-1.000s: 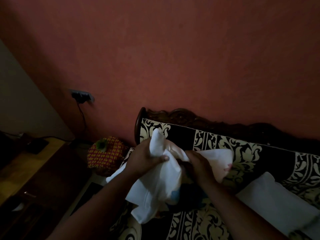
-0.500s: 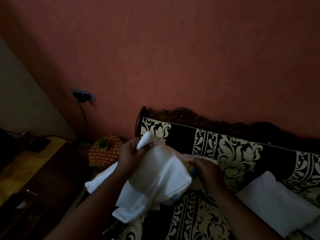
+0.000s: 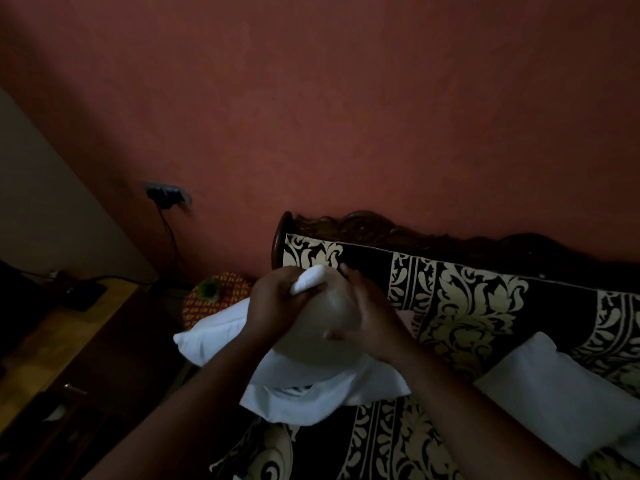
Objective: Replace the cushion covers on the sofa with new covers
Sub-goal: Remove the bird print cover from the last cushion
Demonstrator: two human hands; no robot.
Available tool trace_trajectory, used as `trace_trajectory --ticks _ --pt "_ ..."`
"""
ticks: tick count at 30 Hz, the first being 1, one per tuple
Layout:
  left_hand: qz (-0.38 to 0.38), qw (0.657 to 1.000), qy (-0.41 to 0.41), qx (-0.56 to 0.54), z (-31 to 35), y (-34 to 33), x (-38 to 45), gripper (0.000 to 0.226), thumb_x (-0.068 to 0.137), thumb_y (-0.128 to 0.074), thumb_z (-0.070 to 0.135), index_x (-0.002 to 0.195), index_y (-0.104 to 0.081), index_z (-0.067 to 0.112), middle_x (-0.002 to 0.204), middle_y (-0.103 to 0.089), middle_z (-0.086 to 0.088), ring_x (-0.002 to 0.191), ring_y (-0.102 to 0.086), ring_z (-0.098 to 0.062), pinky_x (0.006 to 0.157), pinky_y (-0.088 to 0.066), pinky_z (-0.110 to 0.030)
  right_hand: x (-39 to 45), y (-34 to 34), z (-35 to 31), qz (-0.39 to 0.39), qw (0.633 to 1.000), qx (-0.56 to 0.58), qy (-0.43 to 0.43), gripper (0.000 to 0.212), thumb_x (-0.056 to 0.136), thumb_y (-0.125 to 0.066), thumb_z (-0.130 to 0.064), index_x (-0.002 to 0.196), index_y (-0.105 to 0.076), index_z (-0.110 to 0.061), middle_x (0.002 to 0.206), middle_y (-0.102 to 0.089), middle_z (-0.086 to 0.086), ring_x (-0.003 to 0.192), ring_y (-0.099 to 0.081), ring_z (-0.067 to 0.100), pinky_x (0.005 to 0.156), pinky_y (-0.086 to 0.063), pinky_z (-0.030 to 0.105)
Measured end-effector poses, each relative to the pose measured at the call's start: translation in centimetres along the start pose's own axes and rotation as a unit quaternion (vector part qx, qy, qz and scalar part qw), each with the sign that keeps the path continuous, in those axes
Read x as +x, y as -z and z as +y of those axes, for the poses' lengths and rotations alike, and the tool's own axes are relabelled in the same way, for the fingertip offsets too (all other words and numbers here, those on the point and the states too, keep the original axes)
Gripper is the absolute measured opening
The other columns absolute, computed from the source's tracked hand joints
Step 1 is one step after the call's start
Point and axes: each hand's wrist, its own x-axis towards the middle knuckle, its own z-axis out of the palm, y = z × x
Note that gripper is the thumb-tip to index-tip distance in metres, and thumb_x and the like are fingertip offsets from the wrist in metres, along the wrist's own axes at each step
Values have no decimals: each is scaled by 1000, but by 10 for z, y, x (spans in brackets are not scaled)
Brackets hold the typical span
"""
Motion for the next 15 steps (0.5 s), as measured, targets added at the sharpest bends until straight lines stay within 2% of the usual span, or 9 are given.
trace_trajectory --ticks 1,3,5,6,7,9,11,13,15 --pt "-7 1000 -20 8 5 -2 0 15 85 -75 37 73 -68 29 71 -66 17 71 -63 2 65 -47 -19 6 -6 -4 1 1000 -11 12 100 63 -87 -61 147 -37 -38 147 -40 -17 136 -39 2 112 -36 27" --pt "-16 998 -49 41 8 -4 4 32 83 -68 51 77 -71 20 74 -67 9 73 -63 -7 66 -47 -28 13 -14 -4 33 999 10 9 84 66 -86 -58 137 -48 -34 134 -55 -12 126 -52 9 104 -44 32" --pt "-27 995 -75 61 5 1 8 43 79 -69 61 86 -70 19 83 -66 8 78 -60 -8 69 -45 -28 12 -15 0 68 997 48 -3 61 75 -78 -57 126 -59 -30 123 -65 -7 115 -62 15 93 -48 29" --pt "-50 994 -78 64 -2 4 8 53 75 -71 66 100 -70 19 96 -66 8 87 -59 -7 75 -47 -28 11 -15 4 83 995 52 -4 53 78 -74 -54 121 -63 -26 118 -67 -6 110 -64 15 88 -49 27" --pt "-80 991 -76 72 -15 8 5 73 70 -73 72 120 -65 19 114 -64 6 102 -58 -7 86 -47 -29 10 -14 8 94 994 51 -5 47 80 -72 -49 118 -66 -23 114 -69 -5 106 -65 13 85 -49 26" --pt "-138 982 -44 121 -43 16 -6 120 55 -72 86 150 -41 20 150 -45 -2 135 -45 -16 107 -41 -37 10 -10 13 99 993 61 -11 38 84 -74 -40 115 -68 -19 109 -70 -6 101 -64 -1 81 -51 26" --pt "-175 969 17 171 -65 21 -15 146 42 -65 97 159 -24 19 164 -26 -3 150 -29 -21 116 -35 -47 14 -3 15 88 993 74 -18 30 82 -77 -33 108 -68 -21 102 -71 -8 94 -61 -11 77 -50 23" --pt "-198 962 60 179 -73 20 -21 153 37 -65 98 161 -19 20 165 -26 1 151 -28 -20 118 -33 -49 19 1 15 73 994 79 -33 23 81 -79 -30 99 -65 -28 92 -69 -12 89 -62 -11 71 -46 15" --pt "-194 965 107 142 -70 15 -21 146 40 -74 92 160 -22 27 161 -33 10 146 -35 -9 119 -33 -38 24 4 16 76 993 85 -43 23 82 -79 -28 97 -63 -31 89 -68 -16 87 -63 -10 69 -44 12"
